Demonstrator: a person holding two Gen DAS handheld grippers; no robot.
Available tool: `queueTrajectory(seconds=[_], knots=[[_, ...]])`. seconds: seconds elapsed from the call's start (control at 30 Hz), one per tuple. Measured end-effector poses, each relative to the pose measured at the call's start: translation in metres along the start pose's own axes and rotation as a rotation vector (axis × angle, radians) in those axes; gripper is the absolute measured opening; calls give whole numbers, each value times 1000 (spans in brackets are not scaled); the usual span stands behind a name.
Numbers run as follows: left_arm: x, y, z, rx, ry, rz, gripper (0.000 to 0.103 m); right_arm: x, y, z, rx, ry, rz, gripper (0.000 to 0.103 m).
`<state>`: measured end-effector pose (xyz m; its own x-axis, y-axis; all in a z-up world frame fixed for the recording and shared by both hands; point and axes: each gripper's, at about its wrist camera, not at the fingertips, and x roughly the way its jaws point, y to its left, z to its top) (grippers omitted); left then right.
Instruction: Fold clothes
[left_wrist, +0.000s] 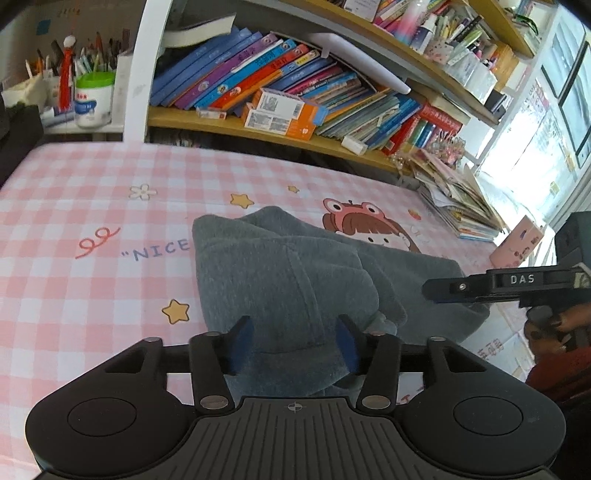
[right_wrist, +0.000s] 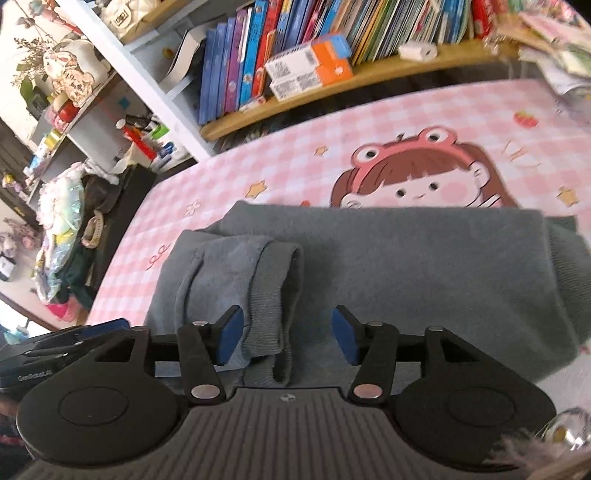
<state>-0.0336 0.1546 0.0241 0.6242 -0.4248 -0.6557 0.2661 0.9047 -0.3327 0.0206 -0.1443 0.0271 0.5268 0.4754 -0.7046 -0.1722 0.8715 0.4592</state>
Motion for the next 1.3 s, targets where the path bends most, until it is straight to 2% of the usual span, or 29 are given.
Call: queueTrajectory(seconds=[0.1, 0.23, 0.4, 0.53, 0.73, 0.93, 1.03, 1.3], knots=[[-4, -5, -2, 27, -16, 13, 57, -9, -3, -2, 2, -29, -38, 61], [-5, -9, -4, 47, -24, 27, 66, -18, -10, -5, 15, -58, -83, 63], [0, -13, -10, 57, -36, 52, 69, -20, -18, -14, 4, -71, -109, 66], [2, -18, -19, 59, -68, 102, 71, -21, -25, -27, -7, -89, -129, 66], [-4, -20, -35, 10, -64, 177, 73, -29, -48, -36, 80, -119, -152, 66], [-11, -24, -43, -42, -98, 215, 78, -37, -59, -40, 126, -117, -179, 66], [-9, -30, -44, -36, -100, 230, 82, -43, -67, -40, 154, -129, -203, 66], [-3, -50, -47, -11, -95, 258, 84, -56, -106, -41, 312, -142, -253, 66]])
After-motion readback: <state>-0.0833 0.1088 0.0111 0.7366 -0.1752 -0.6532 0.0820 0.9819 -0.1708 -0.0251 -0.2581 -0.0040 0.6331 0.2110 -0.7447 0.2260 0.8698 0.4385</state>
